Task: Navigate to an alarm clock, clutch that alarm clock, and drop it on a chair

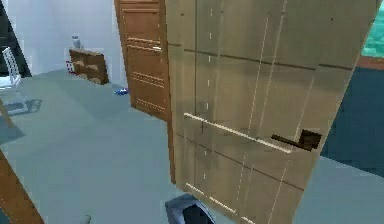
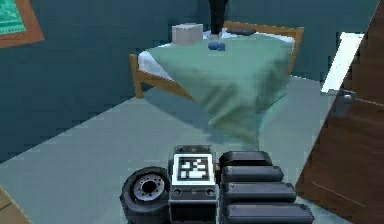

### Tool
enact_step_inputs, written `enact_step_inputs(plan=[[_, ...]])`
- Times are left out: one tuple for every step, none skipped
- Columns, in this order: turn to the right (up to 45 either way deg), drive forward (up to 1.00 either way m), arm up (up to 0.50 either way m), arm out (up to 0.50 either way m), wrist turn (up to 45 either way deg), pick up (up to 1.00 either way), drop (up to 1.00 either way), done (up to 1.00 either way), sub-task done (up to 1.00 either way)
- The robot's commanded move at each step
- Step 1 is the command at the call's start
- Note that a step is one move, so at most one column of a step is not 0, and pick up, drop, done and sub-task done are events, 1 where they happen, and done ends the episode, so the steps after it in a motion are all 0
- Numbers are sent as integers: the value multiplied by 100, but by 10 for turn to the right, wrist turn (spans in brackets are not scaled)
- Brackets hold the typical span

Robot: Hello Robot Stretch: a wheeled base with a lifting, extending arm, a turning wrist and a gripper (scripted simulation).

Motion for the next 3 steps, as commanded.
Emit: enact_step_inputs(plan=[[0,5,0,0,0,0,0,0,0],[-210,0,0,0,0,0,0,0,0],[0,75,0,0,0,0,0,0,0]])
